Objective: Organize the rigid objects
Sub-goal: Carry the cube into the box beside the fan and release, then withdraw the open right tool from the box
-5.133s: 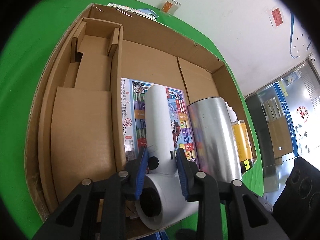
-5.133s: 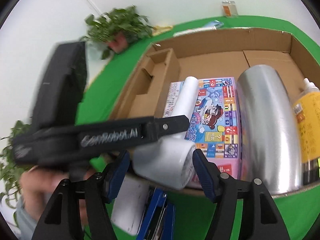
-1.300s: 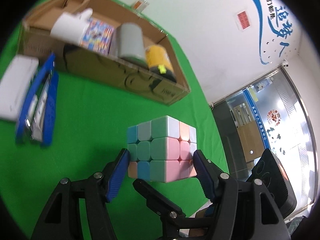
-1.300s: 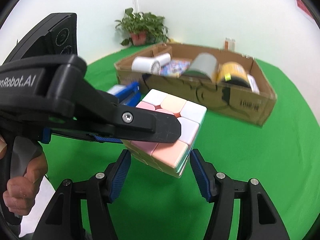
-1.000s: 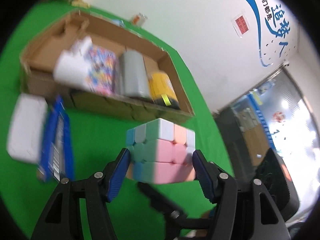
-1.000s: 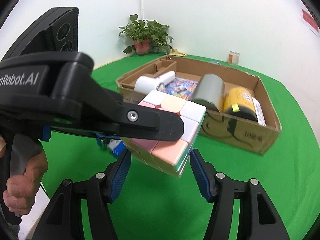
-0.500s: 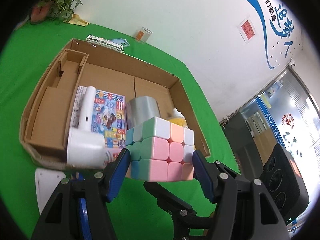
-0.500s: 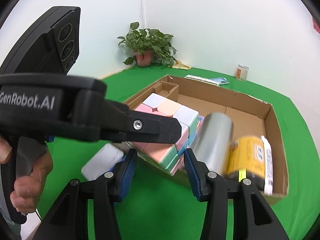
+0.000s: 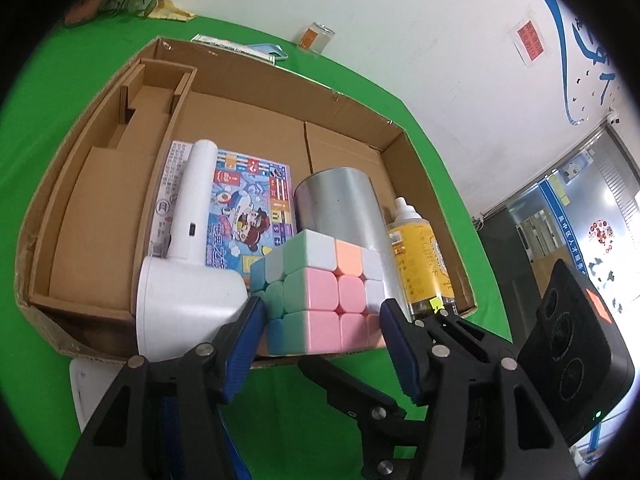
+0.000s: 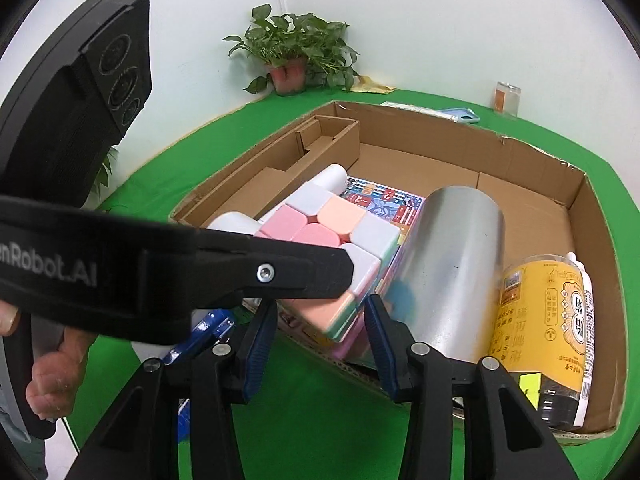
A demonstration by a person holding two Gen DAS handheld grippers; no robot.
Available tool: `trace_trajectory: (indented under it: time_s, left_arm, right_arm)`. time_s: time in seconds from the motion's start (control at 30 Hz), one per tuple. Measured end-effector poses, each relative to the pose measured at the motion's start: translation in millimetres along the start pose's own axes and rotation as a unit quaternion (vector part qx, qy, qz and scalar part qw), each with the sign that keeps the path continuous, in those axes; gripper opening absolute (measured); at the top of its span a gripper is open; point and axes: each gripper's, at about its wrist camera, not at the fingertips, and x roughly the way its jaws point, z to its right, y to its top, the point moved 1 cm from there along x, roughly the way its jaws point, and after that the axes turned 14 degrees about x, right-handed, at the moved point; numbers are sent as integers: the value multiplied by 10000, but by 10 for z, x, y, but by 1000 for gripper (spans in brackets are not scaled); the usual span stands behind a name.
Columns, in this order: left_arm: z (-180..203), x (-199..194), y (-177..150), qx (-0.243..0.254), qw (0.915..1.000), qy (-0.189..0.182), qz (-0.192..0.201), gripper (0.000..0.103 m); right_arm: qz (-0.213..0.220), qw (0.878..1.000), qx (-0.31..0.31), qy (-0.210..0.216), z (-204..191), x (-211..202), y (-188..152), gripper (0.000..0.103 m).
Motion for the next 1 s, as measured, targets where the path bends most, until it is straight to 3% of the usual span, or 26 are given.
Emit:
trace_trajectory:
  time_s: [0.1, 0.17, 0.37, 0.53, 0.63, 0.7, 0.8, 1.0]
  left_arm:
    - [12, 0, -52, 0, 9999, 36, -94, 46]
    - [24, -12, -92, 54, 9998, 116, -132, 44]
    - [19, -193, -55, 158, 9994, 276, 168, 44]
    - [71, -190, 199, 395, 9968, 595, 359, 45]
    - [102, -24, 325, 440, 9975, 509, 200, 45]
    - [97, 126, 394, 513, 9963, 688, 14, 45]
    - [75, 268, 401, 546, 9948, 812, -269, 44]
    - [83, 230, 361, 475, 9949, 819, -353, 45]
  right_arm:
    - [-96, 9997, 198, 113, 62, -29, -25, 43]
    - [-101, 9997, 188, 141, 39, -78, -70, 43]
    - [-120, 9993, 1, 341, -34, -303, -256, 43]
    - [65, 9990, 162, 418, -89, -575, -450, 44]
    - [227, 9987, 134, 433, -162, -675, -573, 44]
    - [443, 9985, 48, 310, -200, -716, -617, 44]
    - [453, 9974, 251, 500, -160, -688, -589, 34]
    - [445, 9976, 454, 288, -39, -485, -471, 17]
